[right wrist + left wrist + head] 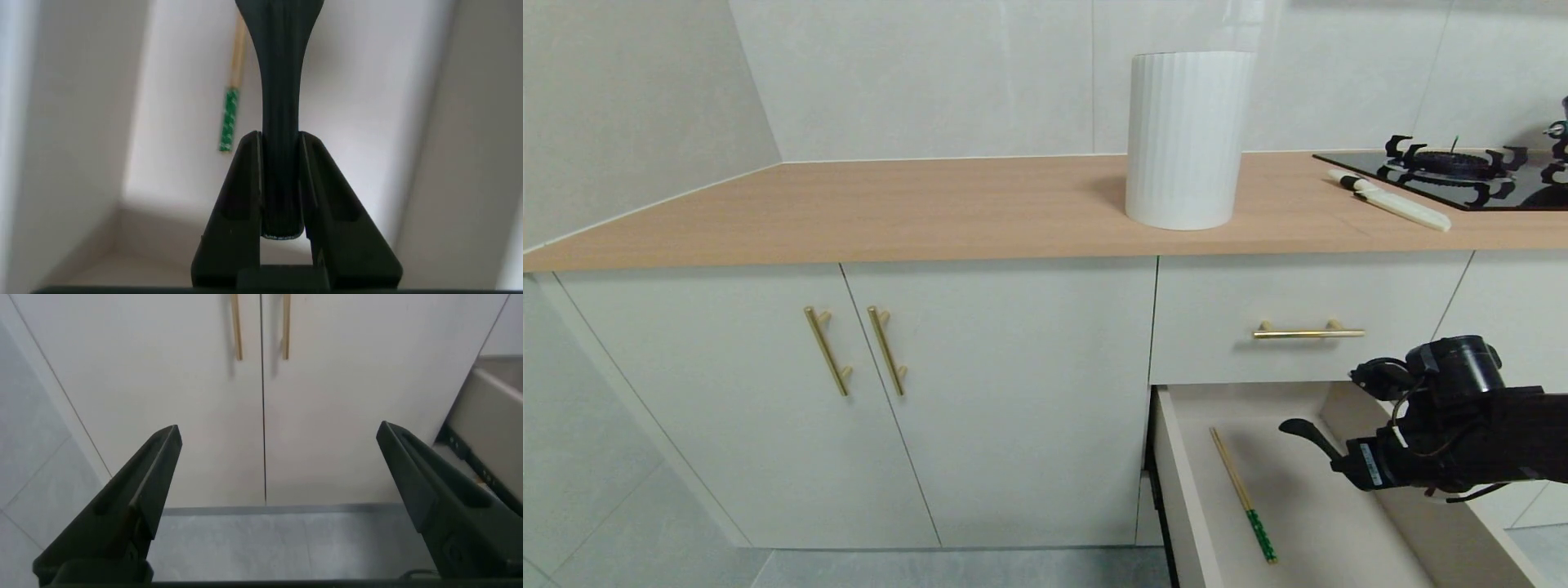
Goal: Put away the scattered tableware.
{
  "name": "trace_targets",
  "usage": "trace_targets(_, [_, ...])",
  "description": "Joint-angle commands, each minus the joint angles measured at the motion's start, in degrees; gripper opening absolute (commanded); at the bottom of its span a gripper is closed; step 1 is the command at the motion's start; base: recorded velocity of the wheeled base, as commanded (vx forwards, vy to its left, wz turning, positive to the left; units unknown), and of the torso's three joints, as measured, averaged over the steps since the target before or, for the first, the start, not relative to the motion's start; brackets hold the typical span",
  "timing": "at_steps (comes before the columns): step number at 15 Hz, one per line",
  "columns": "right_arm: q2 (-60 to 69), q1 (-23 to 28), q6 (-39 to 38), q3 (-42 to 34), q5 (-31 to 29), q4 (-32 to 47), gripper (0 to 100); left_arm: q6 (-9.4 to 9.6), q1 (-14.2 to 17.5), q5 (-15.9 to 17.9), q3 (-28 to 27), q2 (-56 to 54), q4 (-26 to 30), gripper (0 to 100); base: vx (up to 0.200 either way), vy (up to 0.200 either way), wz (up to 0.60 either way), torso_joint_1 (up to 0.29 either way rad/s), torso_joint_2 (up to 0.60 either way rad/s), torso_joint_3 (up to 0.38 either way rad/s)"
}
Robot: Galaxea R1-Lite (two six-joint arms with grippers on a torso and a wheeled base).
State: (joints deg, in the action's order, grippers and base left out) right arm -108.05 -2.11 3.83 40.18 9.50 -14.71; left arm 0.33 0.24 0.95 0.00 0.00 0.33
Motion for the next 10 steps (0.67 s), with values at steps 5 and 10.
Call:
trace_targets(5, [-4.0, -0.4, 0.0, 0.2, 0.1, -0.8, 0, 0.02, 0.0, 0.0, 0.0, 0.0, 0.0, 100, 0.0, 0.0, 0.0, 0.001, 0.01, 0.006])
trace_targets(10, [-9.7, -0.8, -0.2, 0.9, -1.0, -5.1, 0, 0.02, 0.0, 0.0, 0.0, 0.0, 0.0, 100, 0.0, 0.0, 0.0, 0.0, 0.0, 0.0])
